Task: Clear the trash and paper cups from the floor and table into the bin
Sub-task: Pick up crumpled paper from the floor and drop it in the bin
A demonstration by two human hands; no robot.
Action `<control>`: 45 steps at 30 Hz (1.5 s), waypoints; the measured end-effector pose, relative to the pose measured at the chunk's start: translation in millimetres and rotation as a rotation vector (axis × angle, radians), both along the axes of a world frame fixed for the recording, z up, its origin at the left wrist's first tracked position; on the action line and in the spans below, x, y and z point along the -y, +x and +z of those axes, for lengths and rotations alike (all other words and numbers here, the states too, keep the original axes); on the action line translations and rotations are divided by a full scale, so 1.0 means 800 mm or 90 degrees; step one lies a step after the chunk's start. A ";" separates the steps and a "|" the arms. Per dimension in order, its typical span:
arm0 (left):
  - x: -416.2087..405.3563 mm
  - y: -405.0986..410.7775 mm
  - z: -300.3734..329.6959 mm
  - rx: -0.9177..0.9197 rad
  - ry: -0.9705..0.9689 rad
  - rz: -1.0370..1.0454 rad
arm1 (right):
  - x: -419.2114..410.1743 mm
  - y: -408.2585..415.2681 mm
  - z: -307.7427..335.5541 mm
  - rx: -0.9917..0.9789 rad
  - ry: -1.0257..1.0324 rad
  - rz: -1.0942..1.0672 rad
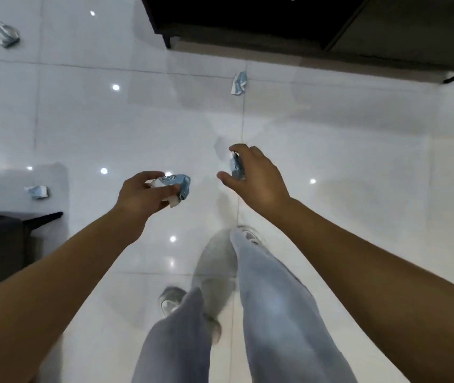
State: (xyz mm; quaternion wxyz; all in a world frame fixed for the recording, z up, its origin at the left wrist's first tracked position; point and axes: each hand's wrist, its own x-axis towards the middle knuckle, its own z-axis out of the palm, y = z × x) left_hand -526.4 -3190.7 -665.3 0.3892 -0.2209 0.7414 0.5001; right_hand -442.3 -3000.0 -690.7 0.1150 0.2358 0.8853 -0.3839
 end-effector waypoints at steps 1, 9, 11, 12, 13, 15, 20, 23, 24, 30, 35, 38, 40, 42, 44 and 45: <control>-0.016 0.010 0.037 0.004 0.011 -0.013 | -0.008 0.014 0.038 0.001 0.003 -0.014; -0.118 0.106 0.254 -0.065 0.060 -0.199 | -0.032 0.146 0.255 0.000 0.028 -0.135; -0.132 0.140 0.291 -0.076 0.082 -0.236 | -0.031 0.191 0.291 -0.001 0.037 -0.181; -0.137 0.158 0.309 -0.078 0.093 -0.260 | -0.030 0.216 0.309 -0.002 0.037 -0.207; -0.141 0.177 0.326 -0.079 0.101 -0.288 | -0.029 0.241 0.325 0.001 0.036 -0.234; -0.146 0.213 0.357 -0.089 0.110 -0.349 | -0.026 0.294 0.355 0.012 0.038 -0.287; -0.171 0.298 0.405 -0.128 0.096 -0.498 | -0.021 0.420 0.406 0.031 0.068 -0.403; -0.211 0.369 0.426 -0.141 0.095 -0.609 | -0.035 0.508 0.427 0.030 0.086 -0.485; -0.228 0.396 0.431 -0.140 0.099 -0.638 | -0.042 0.538 0.433 0.028 0.090 -0.512; -0.344 0.588 0.446 -0.114 0.139 -0.764 | -0.104 0.729 0.455 0.040 0.117 -0.640; -0.440 0.761 0.451 -0.103 0.169 -0.850 | -0.173 0.901 0.461 0.062 0.120 -0.713; -0.487 0.854 0.448 -0.102 0.182 -0.889 | -0.209 0.991 0.462 0.080 0.128 -0.749; -0.514 0.908 0.447 -0.103 0.177 -0.918 | -0.229 1.042 0.464 0.092 0.126 -0.785; -0.541 0.954 0.444 -0.106 0.174 -0.952 | -0.249 1.086 0.463 0.102 0.122 -0.811; -0.572 0.996 0.438 -0.106 0.171 -0.981 | -0.274 1.126 0.460 0.118 0.121 -0.836; -0.590 1.016 0.435 -0.104 0.164 -0.993 | -0.288 1.146 0.458 0.125 0.122 -0.851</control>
